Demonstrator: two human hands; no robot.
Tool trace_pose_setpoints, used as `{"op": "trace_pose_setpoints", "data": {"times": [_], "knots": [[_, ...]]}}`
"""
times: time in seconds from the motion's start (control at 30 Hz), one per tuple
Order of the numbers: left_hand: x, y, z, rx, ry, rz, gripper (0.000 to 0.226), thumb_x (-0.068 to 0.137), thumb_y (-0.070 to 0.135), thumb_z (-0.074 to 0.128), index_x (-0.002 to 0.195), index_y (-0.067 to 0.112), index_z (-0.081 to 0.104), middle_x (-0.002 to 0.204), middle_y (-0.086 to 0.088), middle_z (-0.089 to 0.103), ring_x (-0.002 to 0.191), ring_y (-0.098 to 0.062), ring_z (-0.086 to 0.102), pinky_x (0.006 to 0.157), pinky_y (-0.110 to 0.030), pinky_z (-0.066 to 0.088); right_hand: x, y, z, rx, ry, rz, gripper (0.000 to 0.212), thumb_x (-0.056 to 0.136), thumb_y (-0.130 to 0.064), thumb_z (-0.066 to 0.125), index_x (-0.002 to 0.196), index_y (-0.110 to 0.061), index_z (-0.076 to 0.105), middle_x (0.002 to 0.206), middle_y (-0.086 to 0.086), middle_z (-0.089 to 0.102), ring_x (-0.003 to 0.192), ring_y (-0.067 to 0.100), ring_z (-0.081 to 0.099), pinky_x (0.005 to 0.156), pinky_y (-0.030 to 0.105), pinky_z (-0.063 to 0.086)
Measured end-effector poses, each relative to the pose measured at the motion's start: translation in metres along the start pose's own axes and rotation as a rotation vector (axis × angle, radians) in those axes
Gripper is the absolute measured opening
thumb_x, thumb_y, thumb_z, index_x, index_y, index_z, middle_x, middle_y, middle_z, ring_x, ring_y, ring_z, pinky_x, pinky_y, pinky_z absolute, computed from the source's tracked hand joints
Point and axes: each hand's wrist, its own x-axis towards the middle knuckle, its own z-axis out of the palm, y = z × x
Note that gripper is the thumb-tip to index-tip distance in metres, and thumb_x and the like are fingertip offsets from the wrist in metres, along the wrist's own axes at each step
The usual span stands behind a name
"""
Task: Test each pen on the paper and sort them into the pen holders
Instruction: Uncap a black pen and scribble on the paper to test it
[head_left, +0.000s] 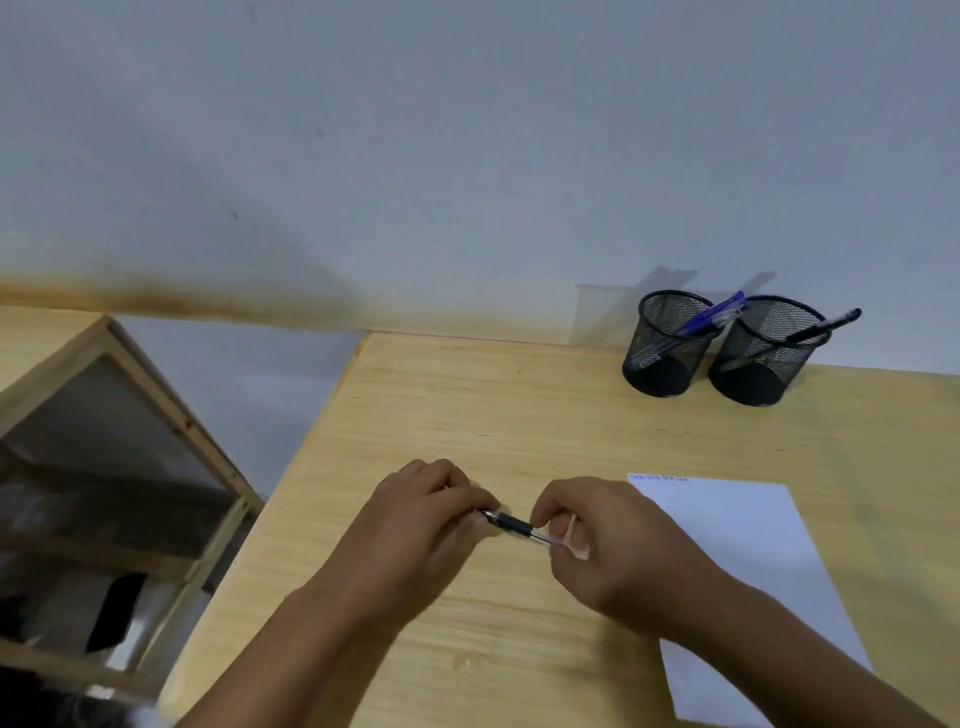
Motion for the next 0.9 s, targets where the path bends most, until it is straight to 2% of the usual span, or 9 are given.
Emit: {"op": "trace_pose_setpoints", "data": {"times": [0.2,0.33,0.47,0.57,0.63,0.7,0.83,0.9], "knots": [[0.021,0.049,0.031,-0.178,0.075,0.081,0.044,0.101,0.055,0.028,0.109,0.035,0.067,0.088,0.020,0.050,0.084,-0.006,0.047,0.073,-0.031,0.043,-0.016,0.021,-0.026,-0.038,0.067,-0.041,0.007,0.085,-0.027,0.062,0.091,-0.032,0.063,0.078,-0.021,0.057,0.078,0.000,0.054,0.061,0.013,0.039],[0.034,0.076,0.044,-0.237,0.101,0.080,0.029,0.101,0.045,0.038,0.105,0.037,0.066,0.087,0.017,0.052,0.085,-0.007,0.049,0.076,-0.027,0.041,-0.028,0.037,-0.042,-0.024,0.110,-0.030,0.001,0.089,-0.035,0.063,0.089,-0.034,0.062,0.082,-0.019,0.060,0.080,0.003,0.056,0.065,0.015,0.044],[0.044,0.098,0.058,-0.270,0.108,0.074,0.027,0.098,0.043,0.041,0.102,0.038,0.067,0.085,0.017,0.058,0.086,-0.005,0.050,0.078,-0.020,0.039,-0.040,0.050,-0.054,0.006,0.117,0.019,0.004,0.089,-0.030,0.064,0.087,-0.031,0.067,0.075,-0.022,0.059,0.080,0.000,0.056,0.067,0.012,0.042],[0.054,0.104,0.065,-0.306,0.146,0.060,0.024,0.094,0.044,0.049,0.098,0.036,0.071,0.088,0.021,0.064,0.088,-0.002,0.053,0.078,-0.015,0.040,-0.045,0.062,-0.058,0.016,0.145,0.052,0.006,0.089,-0.030,0.064,0.088,-0.031,0.069,0.066,-0.028,0.057,0.072,-0.007,0.057,0.062,0.009,0.039],[0.061,0.108,0.066,-0.333,0.151,0.058,0.021,0.092,0.040,0.054,0.098,0.034,0.073,0.089,0.022,0.066,0.089,-0.003,0.055,0.079,-0.014,0.041,-0.046,0.072,-0.059,0.023,0.183,0.075,0.004,0.088,-0.031,0.065,0.087,-0.030,0.068,0.060,-0.026,0.057,0.065,-0.004,0.056,0.058,0.012,0.038],[0.068,0.112,0.067,-0.344,0.152,0.040,0.018,0.090,0.035,0.059,0.097,0.033,0.075,0.089,0.022,0.068,0.090,-0.003,0.057,0.079,-0.017,0.043,-0.046,0.079,-0.063,0.005,0.198,0.077,0.005,0.088,-0.032,0.065,0.087,-0.028,0.068,0.061,-0.021,0.060,0.064,0.000,0.056,0.056,0.014,0.037],[0.075,0.122,0.068,-0.339,0.198,0.002,0.015,0.089,0.025,0.065,0.095,0.034,0.075,0.090,0.022,0.069,0.091,-0.001,0.058,0.079,-0.019,0.044,-0.046,0.083,-0.072,-0.066,0.203,0.033,0.007,0.090,-0.035,0.063,0.092,-0.029,0.067,0.069,-0.022,0.058,0.062,-0.001,0.052,0.056,0.011,0.031],[0.077,0.126,0.067,-0.389,0.187,-0.025,0.019,0.091,0.020,0.067,0.095,0.036,0.075,0.092,0.024,0.069,0.094,-0.003,0.059,0.080,-0.019,0.044,-0.046,0.084,-0.070,-0.077,0.237,0.044,0.011,0.090,-0.041,0.059,0.095,-0.033,0.064,0.076,-0.021,0.063,0.066,0.001,0.053,0.057,0.017,0.037]]}}
